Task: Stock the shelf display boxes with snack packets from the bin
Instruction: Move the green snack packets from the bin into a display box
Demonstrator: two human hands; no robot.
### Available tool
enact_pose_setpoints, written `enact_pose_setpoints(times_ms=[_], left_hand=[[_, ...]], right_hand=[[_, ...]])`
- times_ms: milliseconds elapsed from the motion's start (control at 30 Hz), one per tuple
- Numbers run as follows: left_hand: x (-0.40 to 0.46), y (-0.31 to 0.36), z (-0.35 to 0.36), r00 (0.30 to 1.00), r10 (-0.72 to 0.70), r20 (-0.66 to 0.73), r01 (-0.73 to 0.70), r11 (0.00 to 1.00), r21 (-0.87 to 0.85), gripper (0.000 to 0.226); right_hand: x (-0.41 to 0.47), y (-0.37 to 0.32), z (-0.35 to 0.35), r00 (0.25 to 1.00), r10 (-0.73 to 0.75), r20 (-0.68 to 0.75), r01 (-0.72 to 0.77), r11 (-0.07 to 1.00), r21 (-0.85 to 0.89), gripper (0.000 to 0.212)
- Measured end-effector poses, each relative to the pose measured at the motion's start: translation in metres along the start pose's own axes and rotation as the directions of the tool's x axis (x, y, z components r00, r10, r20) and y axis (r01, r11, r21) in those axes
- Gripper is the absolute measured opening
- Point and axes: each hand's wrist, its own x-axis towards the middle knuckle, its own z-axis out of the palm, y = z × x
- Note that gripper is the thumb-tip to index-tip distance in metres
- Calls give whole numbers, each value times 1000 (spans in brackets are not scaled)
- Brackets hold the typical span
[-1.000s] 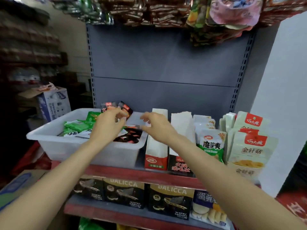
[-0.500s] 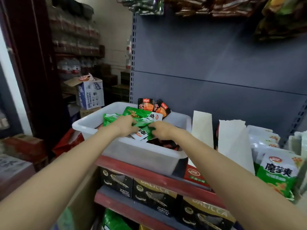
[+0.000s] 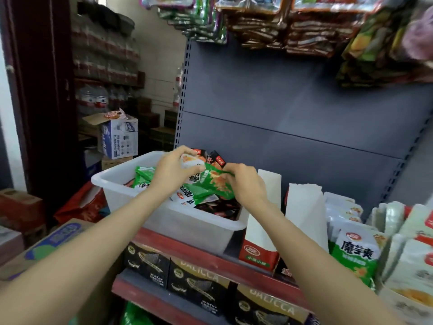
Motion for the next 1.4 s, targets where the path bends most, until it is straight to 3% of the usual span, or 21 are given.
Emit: enact_pose_setpoints(times_ms=[133,300,533,733,833,933,1000,1100,1200,1300,1400], left_hand=[[-6,24,22,999,-26,38,30,992,-123,26],[-4,67,56,998,65,-17,-67,939,-336,25],[-12,114,119,988,116,103,-70,926,-371,25],[-27,161,164,978,210,6,-201,942,-270,25],[-32,175,179,967,253,25,-236,929,-285,24],[-34,183,185,934,332,129,-301,929,-216,23],[-33,185,186,893,375,248,-351,926,-139,23],[-35,185,192,822,364,438,-391,920,-31,27],[-42,183,198,786,335,520,-378,925,-25,31],[-45,175,197,832,330,446,-325,941,-92,33],[-45,168,193,880,291,374,-268,957,-115,22]], right_hand=[[-20,27,-25,999,46,9,-47,973,227,12],[-41,58,-71,976,194,-98,-136,896,422,9],[-76,112,-116,952,282,-116,-239,927,290,8],[-91,153,-145,940,286,-186,-266,956,127,8],[-93,169,-153,943,278,-182,-273,960,53,6],[-95,179,-159,956,293,-27,-295,949,-109,12],[-96,183,-163,953,295,65,-289,953,-88,6],[-98,181,-166,968,248,-22,-244,963,112,25],[-99,179,-165,970,235,-57,-225,964,145,21],[-100,181,-161,977,213,7,-213,977,10,11],[-99,181,-162,979,204,7,-203,977,-66,12]])
